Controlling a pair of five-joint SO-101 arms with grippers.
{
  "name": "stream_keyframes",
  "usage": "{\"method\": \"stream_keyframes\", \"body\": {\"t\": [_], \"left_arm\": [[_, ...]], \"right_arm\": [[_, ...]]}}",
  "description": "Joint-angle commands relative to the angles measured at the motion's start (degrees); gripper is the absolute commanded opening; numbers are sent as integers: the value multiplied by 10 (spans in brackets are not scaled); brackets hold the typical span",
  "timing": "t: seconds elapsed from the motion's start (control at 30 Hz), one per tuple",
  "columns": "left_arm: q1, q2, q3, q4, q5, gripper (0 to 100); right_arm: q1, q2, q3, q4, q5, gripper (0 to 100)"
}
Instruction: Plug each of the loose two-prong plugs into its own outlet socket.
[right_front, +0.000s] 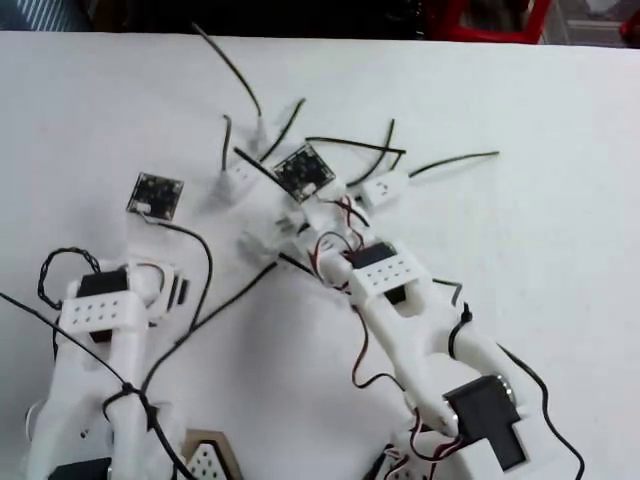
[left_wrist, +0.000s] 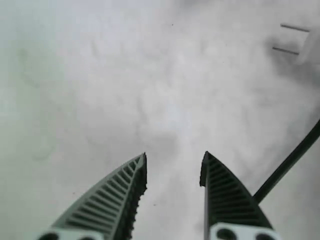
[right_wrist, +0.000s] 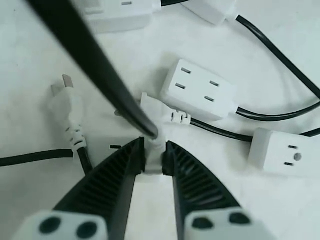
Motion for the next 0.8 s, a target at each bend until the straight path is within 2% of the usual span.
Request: {"method": "stream_keyframes", "body": {"t": [0.0, 0.2, 0.3, 0.37, 0.67, 0.77], "left_arm": [[-6, -16, -3, -11, 2, 188], [-6, -16, -3, -9, 2, 188], [-6, -16, -3, -8, 2, 188], [-6, -16, -3, -8, 2, 188], [-6, -16, -2, -9, 2, 188], [-6, -16, 4, -11, 2, 188]], "right_arm": [[9, 0, 11, 5, -54, 17], [10, 45, 18, -23, -68, 17], [9, 64, 18, -40, -118, 17], [8, 55, 18, -36, -141, 17], [7, -21, 76, -28, -148, 17], [6, -42, 92, -28, -178, 17]]}}
